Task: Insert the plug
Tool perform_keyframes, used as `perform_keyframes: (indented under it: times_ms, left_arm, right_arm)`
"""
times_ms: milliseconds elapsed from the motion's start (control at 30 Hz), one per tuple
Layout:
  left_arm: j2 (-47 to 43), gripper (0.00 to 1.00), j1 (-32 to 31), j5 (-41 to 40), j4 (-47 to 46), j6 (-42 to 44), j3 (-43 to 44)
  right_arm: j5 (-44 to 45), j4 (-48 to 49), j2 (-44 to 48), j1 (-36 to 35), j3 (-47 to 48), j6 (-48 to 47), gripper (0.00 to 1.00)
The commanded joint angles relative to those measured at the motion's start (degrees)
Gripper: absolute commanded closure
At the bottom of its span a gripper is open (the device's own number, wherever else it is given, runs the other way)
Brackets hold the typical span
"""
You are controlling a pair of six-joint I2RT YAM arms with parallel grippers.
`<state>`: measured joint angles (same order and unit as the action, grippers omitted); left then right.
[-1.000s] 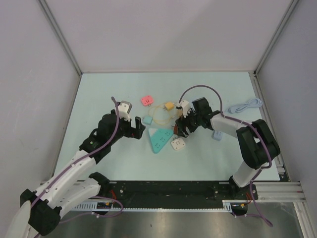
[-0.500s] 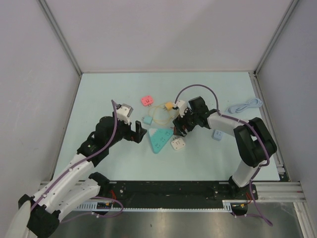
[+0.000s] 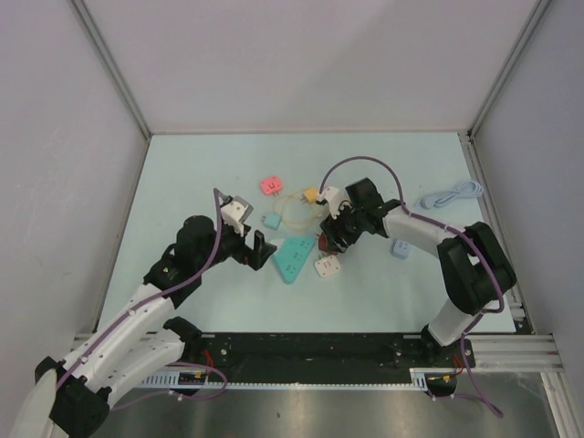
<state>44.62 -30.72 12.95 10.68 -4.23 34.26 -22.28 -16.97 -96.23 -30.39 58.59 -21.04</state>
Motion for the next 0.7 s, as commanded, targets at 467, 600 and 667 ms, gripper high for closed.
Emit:
perform_keyframes:
  times_ms: [467,600,667]
  left_arm:
    - [12.2,0.00,-2.9,27.7,-2.4,17.1,14.6]
    - [17.4,0.00,-5.9,33.6,3.6,20.7,21.1]
    - [19.1,0.00,-7.7,36.9,7.2,22.2,24.9]
  right_arm:
    - [-6.8,-16.7,34.2,-7.6,1.8,6.3,1.00]
    - [-7.3,-17.4,37.1,-9.7,1.7,7.0,1.00]
    - [-7.4,-17.6,37.9,-10.2,1.7,7.1,1.00]
